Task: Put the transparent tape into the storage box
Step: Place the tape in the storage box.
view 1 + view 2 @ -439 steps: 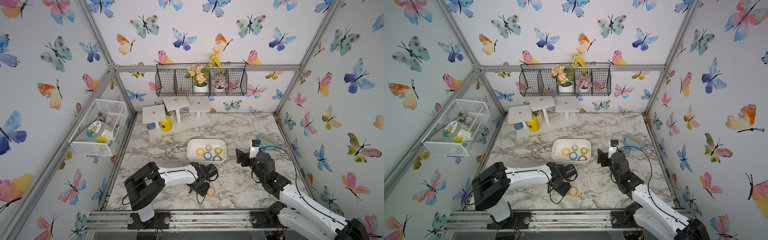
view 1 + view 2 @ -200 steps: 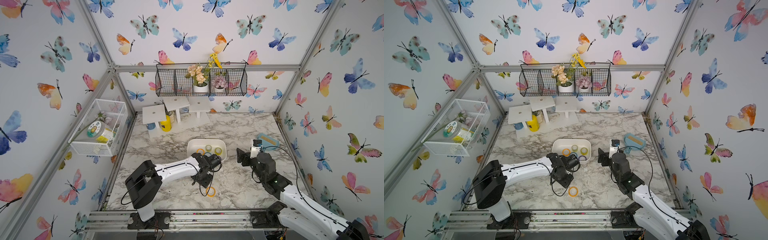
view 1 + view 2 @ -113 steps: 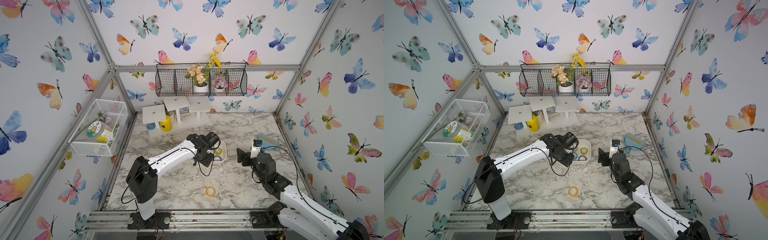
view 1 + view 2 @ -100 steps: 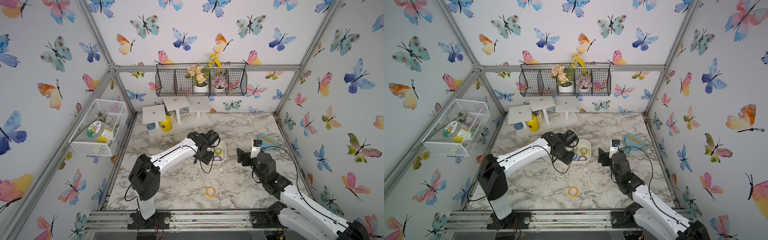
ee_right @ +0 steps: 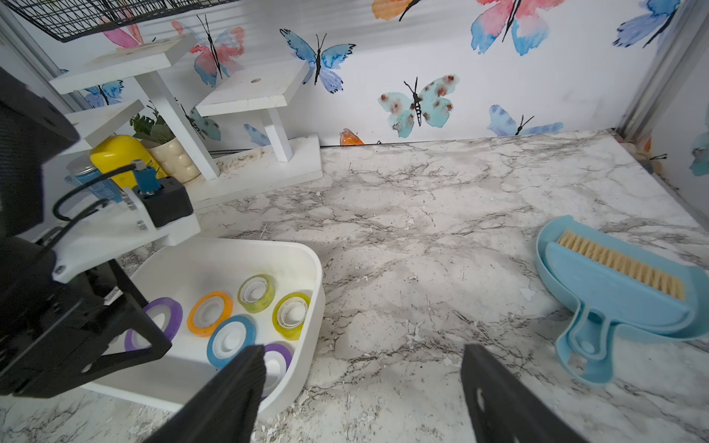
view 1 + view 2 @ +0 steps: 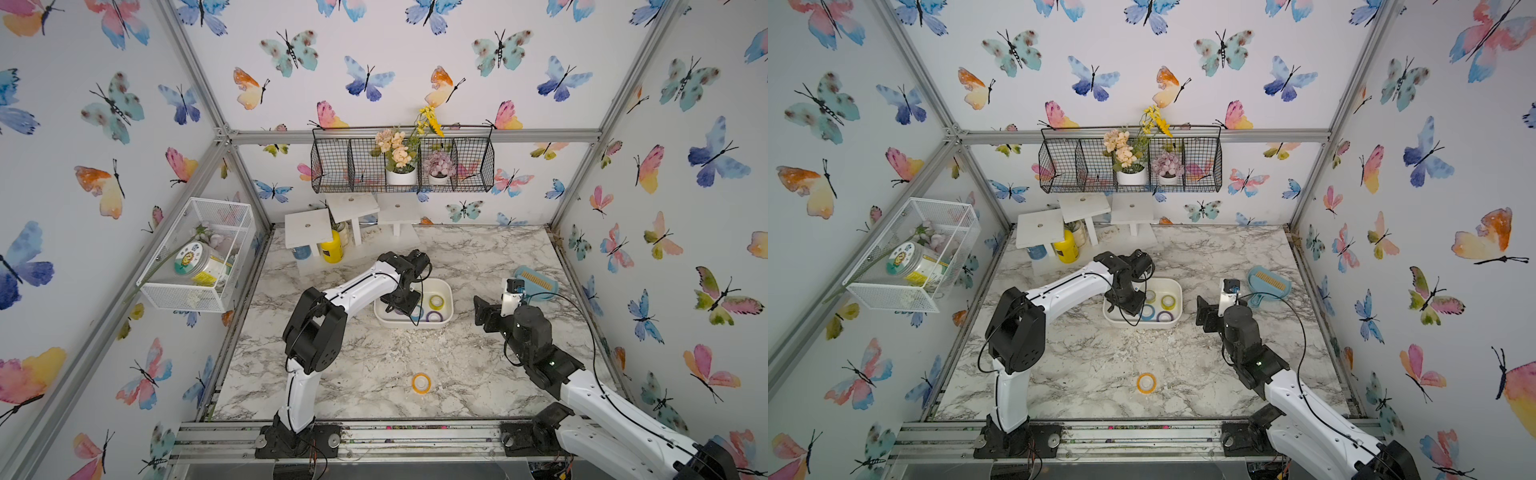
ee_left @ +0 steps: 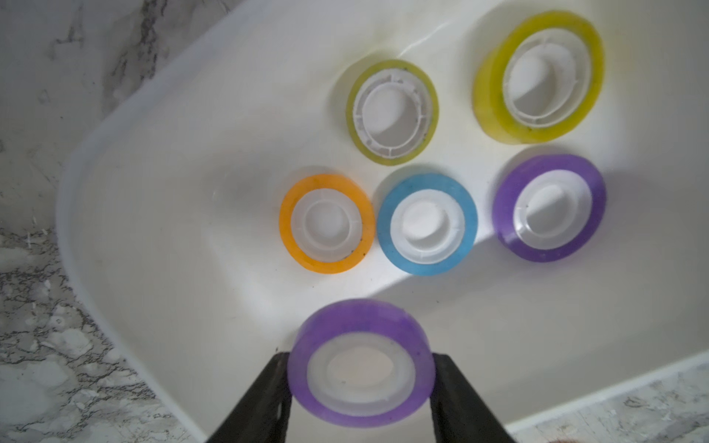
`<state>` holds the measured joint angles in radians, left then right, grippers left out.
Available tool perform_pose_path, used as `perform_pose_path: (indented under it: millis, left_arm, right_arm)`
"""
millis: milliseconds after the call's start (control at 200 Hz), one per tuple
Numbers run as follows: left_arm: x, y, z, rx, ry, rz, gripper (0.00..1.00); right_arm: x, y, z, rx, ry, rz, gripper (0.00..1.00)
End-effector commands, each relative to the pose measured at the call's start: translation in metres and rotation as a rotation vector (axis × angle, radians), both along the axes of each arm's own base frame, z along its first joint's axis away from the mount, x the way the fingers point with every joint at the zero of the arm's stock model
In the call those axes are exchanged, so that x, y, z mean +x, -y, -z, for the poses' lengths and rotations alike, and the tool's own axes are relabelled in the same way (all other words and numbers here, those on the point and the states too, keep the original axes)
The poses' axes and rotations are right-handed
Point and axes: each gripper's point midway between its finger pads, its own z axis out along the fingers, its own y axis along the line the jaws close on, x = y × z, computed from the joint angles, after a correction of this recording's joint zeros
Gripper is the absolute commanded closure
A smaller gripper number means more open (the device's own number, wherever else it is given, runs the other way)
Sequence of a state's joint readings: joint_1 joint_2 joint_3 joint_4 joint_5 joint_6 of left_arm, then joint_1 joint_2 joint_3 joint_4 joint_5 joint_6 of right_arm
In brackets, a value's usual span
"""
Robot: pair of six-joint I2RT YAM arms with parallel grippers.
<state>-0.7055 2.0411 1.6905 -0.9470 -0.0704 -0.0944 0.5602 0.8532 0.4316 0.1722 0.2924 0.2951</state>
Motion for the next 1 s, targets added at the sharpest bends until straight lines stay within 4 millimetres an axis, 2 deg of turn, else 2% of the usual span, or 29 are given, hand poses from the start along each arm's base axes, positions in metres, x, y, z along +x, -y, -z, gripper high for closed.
perform_pose_path:
  millis: [0, 155, 330, 400, 455, 646, 746, 866, 886, 996]
  left_arm:
    - [0.005, -0.008, 0.015, 0.026, -0.019, 0.002, 0.47]
    - [0.007, -0.012, 0.028, 0.033, -0.033, -0.008, 0.48]
    - [0.008, -0.01, 0.03, 0.031, -0.035, -0.011, 0.46]
    - [0.008, -0.01, 0.029, 0.028, -0.034, -0.009, 0.42]
    - [0.009, -0.009, 0.027, 0.026, -0.03, -0.014, 0.35]
    - [0.014, -0.008, 0.017, 0.015, -0.005, -0.019, 0.31]
    - [0.018, -0.005, 0.003, -0.002, 0.024, -0.026, 0.29]
    - [0.023, 0.0, -0.027, -0.065, 0.084, -0.04, 0.25]
    - [0.023, 0.001, -0.043, -0.094, 0.116, -0.042, 0.24]
    - [0.023, 0.002, -0.083, -0.193, 0.204, -0.065, 0.17]
  right_arm:
    - [0.0, 0.006, 0.0, 0.003, 0.009, 0.031, 0.15]
    - [0.0, 0.006, 0.0, 0.001, 0.008, 0.03, 0.15]
    - [0.0, 0.006, 0.0, 0.002, 0.01, 0.03, 0.15]
    - [0.0, 0.006, 0.0, 0.003, 0.01, 0.028, 0.15]
    - [0.0, 0.005, -0.001, 0.006, 0.011, 0.02, 0.15]
    - [-0.004, -0.006, -0.004, 0.013, 0.011, -0.048, 0.15]
    - [-0.005, -0.017, -0.007, 0.028, -0.012, -0.101, 0.15]
    - [-0.01, -0.033, -0.005, 0.043, -0.093, -0.181, 0.16]
    - [-0.01, -0.036, -0.003, 0.046, -0.111, -0.194, 0.16]
    - [-0.018, -0.053, 0.005, 0.062, -0.222, -0.28, 0.19]
